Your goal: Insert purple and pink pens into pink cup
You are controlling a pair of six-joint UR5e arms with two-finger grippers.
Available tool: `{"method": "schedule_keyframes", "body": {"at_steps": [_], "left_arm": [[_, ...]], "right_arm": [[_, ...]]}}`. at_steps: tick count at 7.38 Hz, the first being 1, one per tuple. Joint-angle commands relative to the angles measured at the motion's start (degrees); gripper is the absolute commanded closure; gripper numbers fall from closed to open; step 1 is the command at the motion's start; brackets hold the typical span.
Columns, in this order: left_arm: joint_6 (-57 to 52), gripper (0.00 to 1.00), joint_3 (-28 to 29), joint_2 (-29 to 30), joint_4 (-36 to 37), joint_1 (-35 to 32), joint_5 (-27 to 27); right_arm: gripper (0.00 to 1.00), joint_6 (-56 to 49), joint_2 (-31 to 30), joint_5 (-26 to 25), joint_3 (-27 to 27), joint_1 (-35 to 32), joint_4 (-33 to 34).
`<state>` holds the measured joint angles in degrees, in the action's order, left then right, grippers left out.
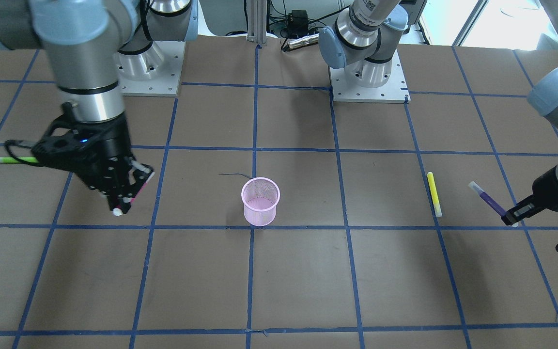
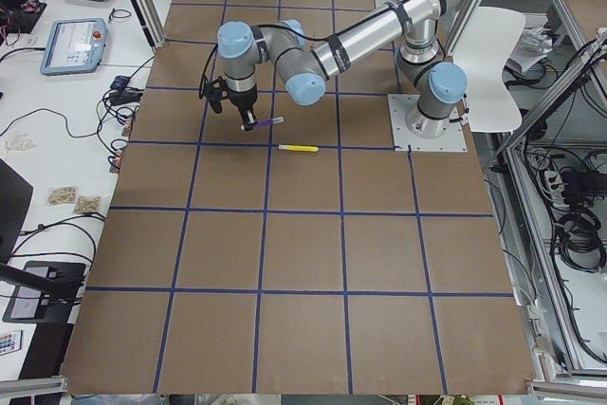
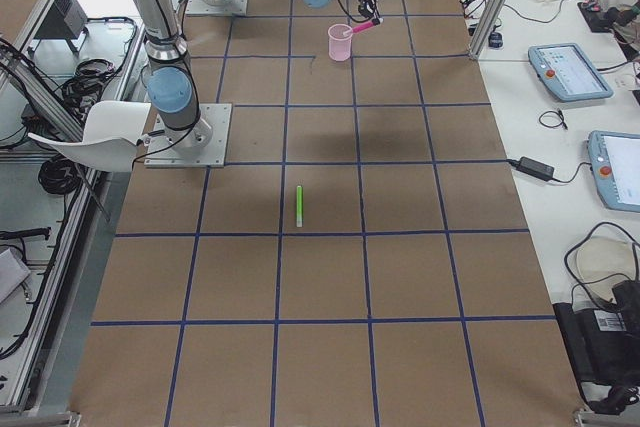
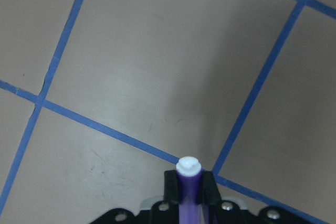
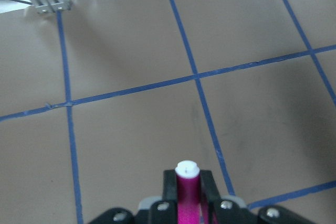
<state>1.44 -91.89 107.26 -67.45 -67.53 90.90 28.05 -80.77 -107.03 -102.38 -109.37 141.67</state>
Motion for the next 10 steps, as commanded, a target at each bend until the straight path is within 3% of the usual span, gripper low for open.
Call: {"method": "schedule_keyframes", "body": {"at_steps": [1,3,10], "left_arm": [[2.6,1.0,0.04,-1.0,1.18,-4.97,0.24],[4.18,1.0,-0.13,-1.09,1.36,-5.51,0.15],[4.89,1.0,-0.83,-2.06,3.11,-7.79,-0.37]], "right_arm": [[1.0,9.88,6.13,-12.26,-0.89,-12.74,10.17],[1.0,18.17,10.45,-17.93,-0.98,-18.84,16.14],[1.0,15.01,12.22,-21.46,-2.3,-17.72,16.97]]}}
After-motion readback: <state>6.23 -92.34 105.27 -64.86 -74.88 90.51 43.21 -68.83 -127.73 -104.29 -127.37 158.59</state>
